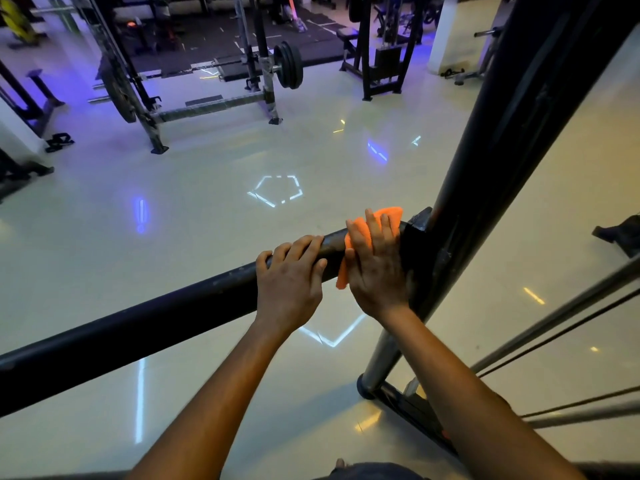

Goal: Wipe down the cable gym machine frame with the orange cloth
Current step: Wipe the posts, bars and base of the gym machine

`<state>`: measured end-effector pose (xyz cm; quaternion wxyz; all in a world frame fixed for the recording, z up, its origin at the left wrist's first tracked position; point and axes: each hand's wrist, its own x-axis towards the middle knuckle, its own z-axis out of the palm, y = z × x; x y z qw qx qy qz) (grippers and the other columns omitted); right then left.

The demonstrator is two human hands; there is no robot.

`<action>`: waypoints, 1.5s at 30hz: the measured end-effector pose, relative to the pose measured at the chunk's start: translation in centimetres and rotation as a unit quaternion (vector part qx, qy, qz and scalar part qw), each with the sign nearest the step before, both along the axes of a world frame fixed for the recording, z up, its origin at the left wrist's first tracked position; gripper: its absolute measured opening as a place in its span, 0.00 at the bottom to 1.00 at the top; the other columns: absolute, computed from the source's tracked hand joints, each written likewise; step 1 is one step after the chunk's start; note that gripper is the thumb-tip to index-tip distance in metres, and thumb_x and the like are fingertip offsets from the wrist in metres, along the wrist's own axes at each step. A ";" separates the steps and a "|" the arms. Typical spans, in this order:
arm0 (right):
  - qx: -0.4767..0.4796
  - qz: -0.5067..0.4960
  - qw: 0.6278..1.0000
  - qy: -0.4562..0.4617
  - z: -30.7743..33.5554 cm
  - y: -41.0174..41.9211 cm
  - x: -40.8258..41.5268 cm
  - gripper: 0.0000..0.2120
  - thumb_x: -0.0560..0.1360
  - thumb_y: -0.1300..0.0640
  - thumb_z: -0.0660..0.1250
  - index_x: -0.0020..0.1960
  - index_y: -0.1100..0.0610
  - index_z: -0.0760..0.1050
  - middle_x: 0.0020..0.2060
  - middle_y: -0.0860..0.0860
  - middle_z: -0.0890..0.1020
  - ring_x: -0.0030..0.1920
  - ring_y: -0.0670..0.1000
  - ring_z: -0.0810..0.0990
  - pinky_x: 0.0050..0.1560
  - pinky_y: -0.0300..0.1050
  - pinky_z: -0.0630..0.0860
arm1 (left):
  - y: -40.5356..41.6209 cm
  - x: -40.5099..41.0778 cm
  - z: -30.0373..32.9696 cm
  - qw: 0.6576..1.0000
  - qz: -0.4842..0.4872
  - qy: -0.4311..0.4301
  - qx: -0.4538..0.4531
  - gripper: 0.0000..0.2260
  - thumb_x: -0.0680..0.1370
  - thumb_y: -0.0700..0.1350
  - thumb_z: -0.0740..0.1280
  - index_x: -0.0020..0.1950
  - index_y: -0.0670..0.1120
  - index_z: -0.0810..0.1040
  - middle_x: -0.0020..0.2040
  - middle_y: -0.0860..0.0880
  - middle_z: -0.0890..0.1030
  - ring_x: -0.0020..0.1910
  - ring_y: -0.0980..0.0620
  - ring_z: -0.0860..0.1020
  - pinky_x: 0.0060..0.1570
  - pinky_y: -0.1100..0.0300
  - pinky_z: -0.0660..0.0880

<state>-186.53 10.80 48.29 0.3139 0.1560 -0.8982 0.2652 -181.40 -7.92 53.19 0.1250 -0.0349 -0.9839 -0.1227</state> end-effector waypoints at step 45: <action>0.007 0.001 1.000 -0.027 1.8 0.3 1.7 0.24 0.85 0.59 0.66 0.81 0.52 0.72 0.84 0.54 0.66 0.87 0.58 0.57 0.86 0.54 0.50 | -2.1 -4.8 2.5 0.978 -0.157 -0.121 0.068 0.18 0.88 0.54 0.56 0.77 0.57 0.70 0.72 0.52 0.76 0.64 0.46 0.78 0.59 0.43 0.77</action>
